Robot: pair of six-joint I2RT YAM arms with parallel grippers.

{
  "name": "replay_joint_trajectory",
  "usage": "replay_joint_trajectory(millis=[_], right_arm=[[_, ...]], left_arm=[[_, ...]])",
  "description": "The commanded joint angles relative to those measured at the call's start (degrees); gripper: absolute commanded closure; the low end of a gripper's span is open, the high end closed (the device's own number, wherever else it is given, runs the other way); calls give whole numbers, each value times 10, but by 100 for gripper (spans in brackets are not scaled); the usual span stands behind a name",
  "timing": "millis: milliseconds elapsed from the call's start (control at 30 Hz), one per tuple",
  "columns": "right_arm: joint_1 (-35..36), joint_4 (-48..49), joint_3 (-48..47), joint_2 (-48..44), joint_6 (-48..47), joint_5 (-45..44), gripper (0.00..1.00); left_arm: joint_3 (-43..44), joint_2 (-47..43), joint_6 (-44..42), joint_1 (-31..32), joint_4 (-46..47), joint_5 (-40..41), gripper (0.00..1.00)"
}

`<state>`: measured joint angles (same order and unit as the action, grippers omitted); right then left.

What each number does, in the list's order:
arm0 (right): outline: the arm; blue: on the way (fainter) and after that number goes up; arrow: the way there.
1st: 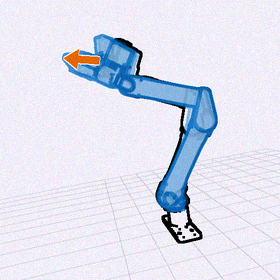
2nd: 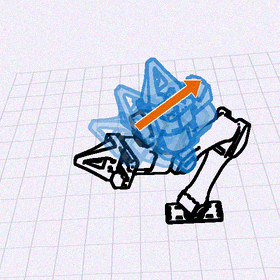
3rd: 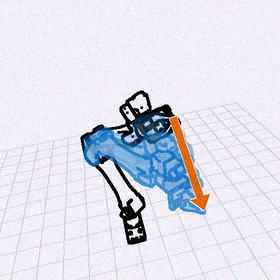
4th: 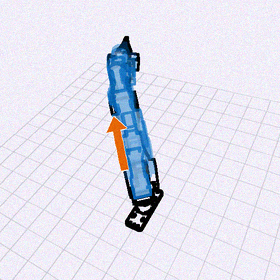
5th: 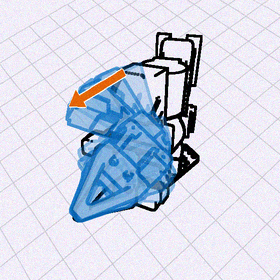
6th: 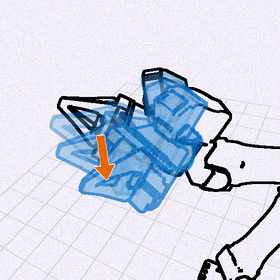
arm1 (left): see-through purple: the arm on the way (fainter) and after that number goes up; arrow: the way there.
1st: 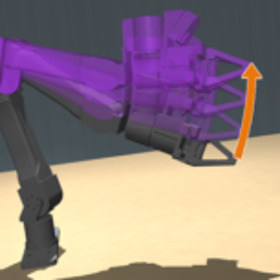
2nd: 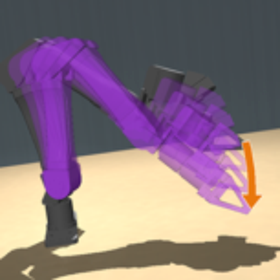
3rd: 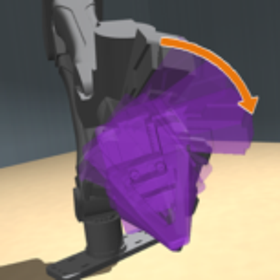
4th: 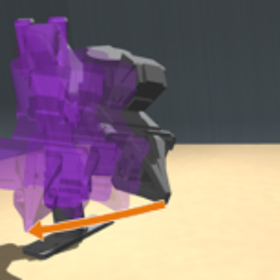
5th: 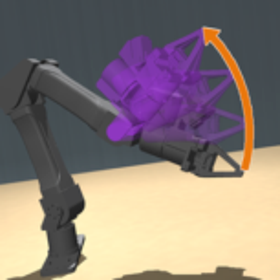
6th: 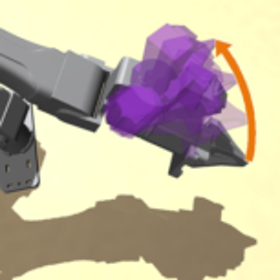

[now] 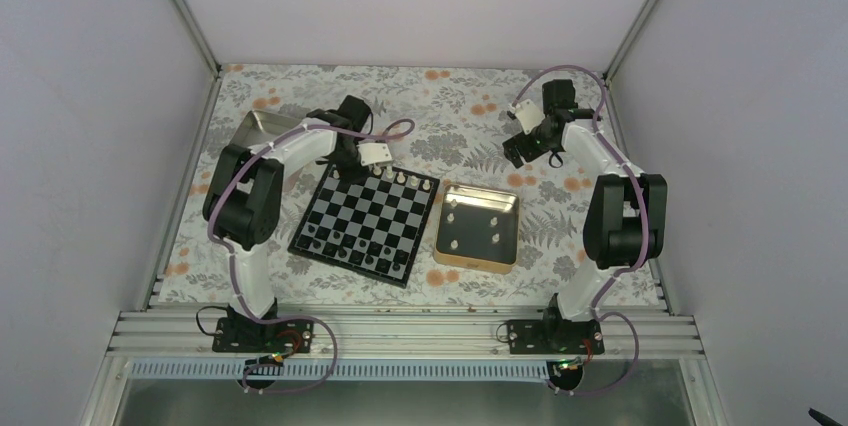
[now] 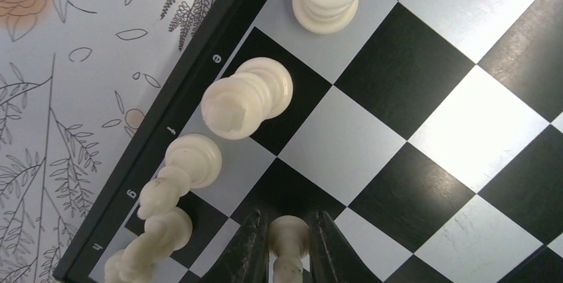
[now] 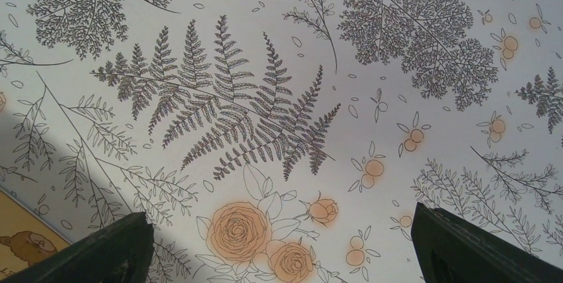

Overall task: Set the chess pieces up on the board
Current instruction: Place the chess piece on the chessboard.

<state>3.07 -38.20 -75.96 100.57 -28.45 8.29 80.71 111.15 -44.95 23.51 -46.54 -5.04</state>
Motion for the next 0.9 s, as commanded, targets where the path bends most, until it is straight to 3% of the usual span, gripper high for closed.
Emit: replay_joint_trajectory(millis=[0, 867], right_arm=[[6, 0, 4, 9, -4, 1, 0], [6, -2, 6, 9, -7, 7, 0]], left_arm=[[-3, 11, -10, -4, 3, -20, 86], [9, 17, -11, -4, 1, -10, 80]])
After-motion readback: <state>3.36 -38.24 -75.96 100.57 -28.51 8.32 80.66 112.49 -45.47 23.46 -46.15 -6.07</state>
